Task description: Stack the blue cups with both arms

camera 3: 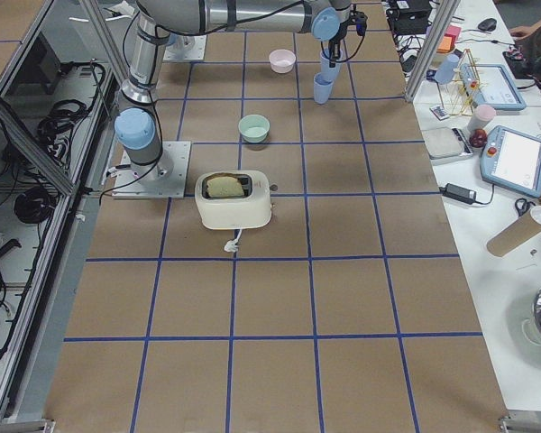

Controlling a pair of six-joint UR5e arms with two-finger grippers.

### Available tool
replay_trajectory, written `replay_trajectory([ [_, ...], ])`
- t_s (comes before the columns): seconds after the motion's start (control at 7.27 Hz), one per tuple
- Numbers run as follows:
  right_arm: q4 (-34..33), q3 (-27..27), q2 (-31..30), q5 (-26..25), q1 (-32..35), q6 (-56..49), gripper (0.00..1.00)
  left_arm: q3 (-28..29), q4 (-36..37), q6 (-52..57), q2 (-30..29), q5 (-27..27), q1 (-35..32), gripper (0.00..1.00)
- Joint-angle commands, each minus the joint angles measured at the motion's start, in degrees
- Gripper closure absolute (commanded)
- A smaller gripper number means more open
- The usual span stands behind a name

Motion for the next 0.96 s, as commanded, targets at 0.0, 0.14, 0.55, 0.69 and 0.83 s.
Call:
replay_trajectory([
  [0.0,0.11,0.02,0.52,0.17,0.89,0.5,1.0,0.04,0.0,0.0,0.0,0.0,-0.05,0.0],
  [0.14,0.2,0.28,1.31,-0.27,0.8,0.41,1.0,0.04,0.0,0.0,0.0,0.0,0.04,0.0],
  [0.55,0.03,0.55,2.11,-0.01,0.8,0.59,0.32,0.04,0.0,0.0,0.0,-0.09,0.04,0.0],
  [0.69,0.2,0.02,1.76,0.17,0.28,0.85,0.0,0.12,0.0,0.0,0.0,-0.09,0.04,0.0],
  [0.83,2.37,-0.24,0.1,-0.44,-0.68,0.07,0.0,0.04,0.0,0.0,0.0,-0.09,0.04,0.0],
])
